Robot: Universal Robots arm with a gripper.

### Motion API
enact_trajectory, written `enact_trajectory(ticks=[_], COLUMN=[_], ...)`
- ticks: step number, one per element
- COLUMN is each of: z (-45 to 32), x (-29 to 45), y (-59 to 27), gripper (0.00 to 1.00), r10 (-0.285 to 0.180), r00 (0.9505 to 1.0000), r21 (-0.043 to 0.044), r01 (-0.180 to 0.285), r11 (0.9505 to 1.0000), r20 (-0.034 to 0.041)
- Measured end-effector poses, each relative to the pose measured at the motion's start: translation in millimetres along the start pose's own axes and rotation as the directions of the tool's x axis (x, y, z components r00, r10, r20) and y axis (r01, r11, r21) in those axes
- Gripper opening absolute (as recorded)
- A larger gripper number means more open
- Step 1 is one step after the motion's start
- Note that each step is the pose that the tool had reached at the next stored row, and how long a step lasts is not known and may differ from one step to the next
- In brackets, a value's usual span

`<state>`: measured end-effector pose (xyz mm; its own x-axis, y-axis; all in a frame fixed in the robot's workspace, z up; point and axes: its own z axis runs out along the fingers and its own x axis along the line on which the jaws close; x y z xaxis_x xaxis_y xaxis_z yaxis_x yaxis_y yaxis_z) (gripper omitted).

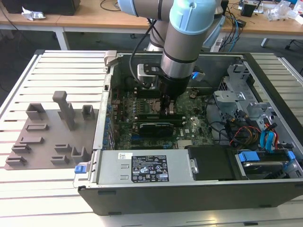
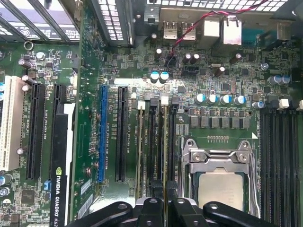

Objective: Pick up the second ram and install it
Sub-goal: 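Insert the second ram into the second slot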

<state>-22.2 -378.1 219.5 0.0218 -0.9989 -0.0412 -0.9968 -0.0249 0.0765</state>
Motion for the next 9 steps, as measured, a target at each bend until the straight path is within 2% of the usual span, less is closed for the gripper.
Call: enact_trajectory(ticks=[1,3,5,7,8,9], z=[0.7,0.2,-3.8,-23.5,-30.1,-34.8], x=[-0.3,0.0,-0.3,-5.6,-8.0,-9.1], y=[-0.4,-0.1,0.3,1.7,2.1,2.5], gripper=[0.14,0.27,0.27,0.27,0.27,0.19], r10=[-0.001,0.000,0.000,0.000,0.000,0.000], r00=[1.0000,1.0000,1.0000,1.0000,1.0000,1.0000], r21=[0.0018,0.0000,0.0000,0.0006,0.0006,0.0007], r01=[0.001,0.000,0.000,0.000,0.000,0.000], r11=[1.0000,1.0000,1.0000,1.0000,1.0000,1.0000], r20=[0.0020,0.0000,0.0000,-0.0022,-0.0033,-0.0038])
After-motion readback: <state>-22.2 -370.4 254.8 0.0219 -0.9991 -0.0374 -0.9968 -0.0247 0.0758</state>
